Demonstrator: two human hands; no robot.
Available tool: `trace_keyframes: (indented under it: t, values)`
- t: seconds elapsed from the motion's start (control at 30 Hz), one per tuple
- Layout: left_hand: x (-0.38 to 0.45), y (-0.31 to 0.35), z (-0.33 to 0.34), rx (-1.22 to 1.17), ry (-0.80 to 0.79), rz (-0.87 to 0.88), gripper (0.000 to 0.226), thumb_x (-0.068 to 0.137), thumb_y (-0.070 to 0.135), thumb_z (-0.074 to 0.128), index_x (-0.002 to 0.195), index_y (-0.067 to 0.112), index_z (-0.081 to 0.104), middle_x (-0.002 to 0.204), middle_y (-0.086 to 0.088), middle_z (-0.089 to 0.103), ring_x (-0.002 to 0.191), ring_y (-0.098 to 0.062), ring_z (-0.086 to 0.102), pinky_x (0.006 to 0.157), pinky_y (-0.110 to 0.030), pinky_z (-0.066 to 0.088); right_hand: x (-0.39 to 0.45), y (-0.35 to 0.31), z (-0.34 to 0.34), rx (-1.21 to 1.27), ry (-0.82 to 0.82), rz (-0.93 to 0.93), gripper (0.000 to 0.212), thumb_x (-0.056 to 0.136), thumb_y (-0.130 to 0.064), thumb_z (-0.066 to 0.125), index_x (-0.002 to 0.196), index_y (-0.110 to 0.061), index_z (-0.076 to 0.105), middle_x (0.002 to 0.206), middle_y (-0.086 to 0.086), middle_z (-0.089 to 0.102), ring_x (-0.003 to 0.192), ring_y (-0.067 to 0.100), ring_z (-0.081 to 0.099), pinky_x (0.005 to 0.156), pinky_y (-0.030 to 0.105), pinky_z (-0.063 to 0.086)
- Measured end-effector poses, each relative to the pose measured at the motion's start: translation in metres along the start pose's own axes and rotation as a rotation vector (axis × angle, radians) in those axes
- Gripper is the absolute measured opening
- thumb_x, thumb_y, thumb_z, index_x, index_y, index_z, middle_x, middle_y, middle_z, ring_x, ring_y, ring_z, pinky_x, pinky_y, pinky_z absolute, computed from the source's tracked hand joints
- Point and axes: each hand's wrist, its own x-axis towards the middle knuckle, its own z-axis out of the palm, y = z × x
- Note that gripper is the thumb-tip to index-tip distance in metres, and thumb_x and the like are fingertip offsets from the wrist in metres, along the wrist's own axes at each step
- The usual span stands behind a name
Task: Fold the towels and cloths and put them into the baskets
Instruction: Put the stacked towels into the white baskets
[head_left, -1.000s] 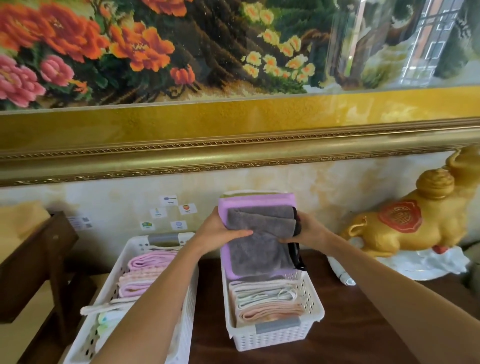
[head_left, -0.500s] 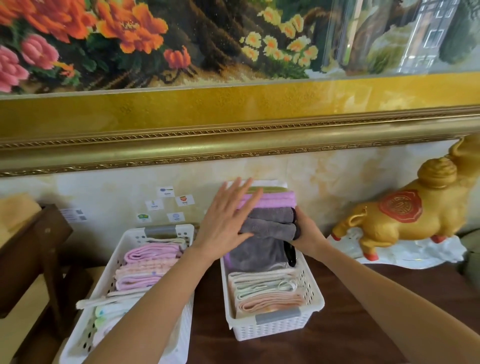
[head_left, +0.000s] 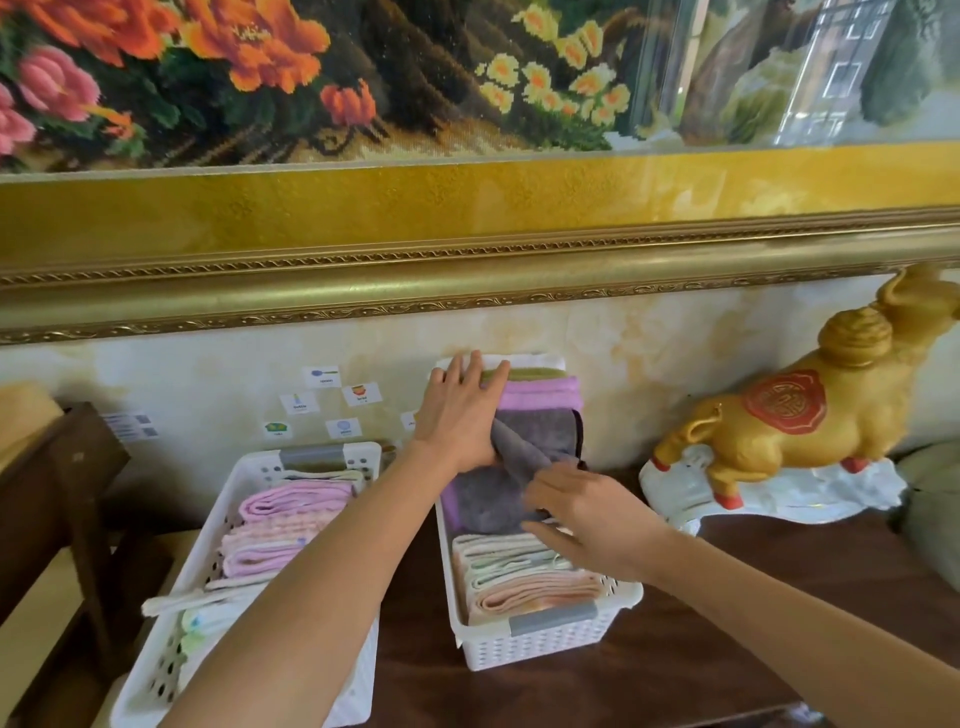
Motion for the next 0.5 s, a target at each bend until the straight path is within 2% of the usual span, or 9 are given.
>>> trace_keyframes:
  t: [0.1, 0.2, 0.27, 0.33, 0.4, 0.47, 0.5]
  values:
    - [-0.003, 0.001, 0.005, -0.004, 0.003, -0.024, 0.103, 0.068, 0.032, 0.071, 0.151, 0.021, 0.009, 0.156, -0.021, 0.015, 0.142, -0.038, 0.020, 0.109, -0.047, 0.027, 0.016, -0.009, 0.007, -0.071, -0.443, 0.040, 0.043, 0.093, -0.051, 0.047, 0.110, -0.012, 0.056, 0.113, 0.006, 0.059, 0.106, 0.022, 0.051, 0.089, 0.033, 0.043]
    - [-0.006, 0.001, 0.008, -0.013, -0.010, -0.029, 0.103, 0.068, 0.025, 0.070, 0.151, 0.021, 0.009, 0.157, -0.020, 0.013, 0.141, -0.038, 0.021, 0.109, -0.048, 0.028, 0.027, -0.015, 0.013, -0.059, -0.642, 0.090, 0.080, 0.080, -0.070, 0.053, 0.132, -0.010, 0.044, 0.131, 0.005, 0.049, 0.119, 0.022, 0.043, 0.102, 0.033, 0.035]
    - [-0.005, 0.002, 0.006, -0.007, -0.014, -0.018, 0.103, 0.069, 0.025, 0.070, 0.151, 0.021, 0.008, 0.158, -0.018, 0.011, 0.141, -0.038, 0.021, 0.109, -0.048, 0.027, 0.037, -0.016, 0.011, -0.041, -0.746, 0.122, 0.091, 0.071, -0.076, 0.058, 0.133, -0.012, 0.041, 0.130, 0.004, 0.049, 0.117, 0.022, 0.045, 0.101, 0.035, 0.039]
    - [-0.005, 0.003, 0.006, -0.009, -0.027, -0.009, 0.104, 0.070, 0.031, 0.070, 0.151, 0.021, 0.007, 0.158, -0.017, 0.011, 0.141, -0.038, 0.021, 0.109, -0.049, 0.027, 0.048, -0.016, 0.002, -0.049, -0.863, 0.186, 0.093, 0.068, -0.077, 0.060, 0.132, -0.013, 0.039, 0.125, 0.004, 0.054, 0.112, 0.024, 0.051, 0.093, 0.034, 0.043]
    - [-0.005, 0.001, 0.007, -0.011, -0.032, 0.011, 0.108, 0.069, 0.049, 0.072, 0.151, 0.022, 0.007, 0.159, -0.014, 0.011, 0.140, -0.037, 0.022, 0.109, -0.048, 0.027, 0.052, -0.012, -0.005, -0.140, -0.911, 0.177, 0.086, 0.076, -0.075, 0.052, 0.134, -0.014, 0.038, 0.123, 0.008, 0.057, 0.110, 0.028, 0.054, 0.088, 0.035, 0.042]
    - [-0.005, -0.003, 0.007, -0.011, -0.014, 0.042, 0.114, 0.066, 0.065, 0.070, 0.152, 0.022, 0.007, 0.159, -0.011, 0.012, 0.141, -0.034, 0.022, 0.108, -0.047, 0.027, 0.050, -0.001, -0.009, -0.285, -0.765, 0.055, 0.060, 0.092, -0.061, 0.041, 0.127, -0.012, 0.047, 0.116, 0.013, 0.062, 0.107, 0.032, 0.057, 0.091, 0.039, 0.042]
    - [-0.005, -0.006, 0.008, -0.001, -0.003, 0.061, 0.116, 0.065, 0.070, 0.068, 0.152, 0.022, 0.007, 0.159, -0.011, 0.013, 0.142, -0.033, 0.021, 0.108, -0.047, 0.027, 0.047, 0.006, -0.010, -0.342, -0.673, -0.028, 0.046, 0.096, -0.049, 0.042, 0.121, -0.012, 0.052, 0.111, 0.014, 0.065, 0.104, 0.032, 0.059, 0.090, 0.040, 0.044]
